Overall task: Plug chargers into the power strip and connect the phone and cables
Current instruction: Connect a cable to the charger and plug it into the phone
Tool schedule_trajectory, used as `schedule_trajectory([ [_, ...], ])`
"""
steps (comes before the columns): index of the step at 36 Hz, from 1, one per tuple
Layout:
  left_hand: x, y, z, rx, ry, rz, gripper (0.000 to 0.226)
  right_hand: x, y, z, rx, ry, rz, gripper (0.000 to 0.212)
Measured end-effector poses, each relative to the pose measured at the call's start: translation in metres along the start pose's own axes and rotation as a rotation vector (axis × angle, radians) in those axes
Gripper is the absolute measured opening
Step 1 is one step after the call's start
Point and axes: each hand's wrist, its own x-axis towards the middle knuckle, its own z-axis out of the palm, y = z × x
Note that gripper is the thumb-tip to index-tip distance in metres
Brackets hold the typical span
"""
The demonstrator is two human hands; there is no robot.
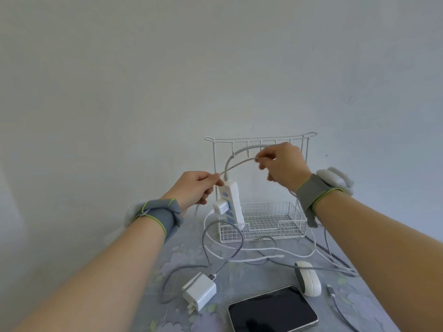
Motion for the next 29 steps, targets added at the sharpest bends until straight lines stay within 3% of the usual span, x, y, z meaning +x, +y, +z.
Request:
schedule_trajectory([
  [4, -0.003, -0.018, -0.013, -0.06, 0.052, -0.061, 0.026, 0.008, 0.027, -0.022, 0.098, 0.221, 0.199, 0.015],
  [8, -0.003, -0.029, -0.015, -0.107, 0.055, -0.079, 0.025, 0.011, 0.049, -0.029, -0.122, 0.197, 0.278, 0.019],
  [11, 0.001, -0.027, -0.008, -0.114, 0.062, -0.056, 0.024, 0.005, 0.041, -0.022, -0.337, 0.096, 0.196, 0.039],
  [14, 0.005, -0.017, 0.002, -0.089, 0.043, -0.016, 0.024, -0.002, 0.017, -0.008, -0.306, -0.046, -0.08, 0.052],
  [18, 0.008, -0.007, 0.011, -0.05, 0.024, 0.03, 0.024, -0.006, -0.011, 0.01, -0.219, -0.281, -0.228, 0.026],
  [21, 0.008, -0.009, 0.007, -0.05, 0.031, 0.03, 0.024, -0.002, -0.008, 0.009, -0.297, -0.235, -0.231, 0.017],
  [23, 0.006, -0.012, 0.005, -0.043, 0.01, 0.03, 0.024, -0.001, -0.002, 0.007, -0.235, -0.224, -0.196, 0.029],
  [26, 0.004, -0.013, 0.009, -0.069, -0.028, 0.041, 0.024, -0.008, 0.0, 0.011, 0.035, -0.419, -0.068, 0.044],
  [29, 0.004, -0.01, 0.012, -0.042, -0.053, 0.055, 0.023, -0.014, -0.004, 0.02, 0.129, -0.543, 0.004, 0.025],
])
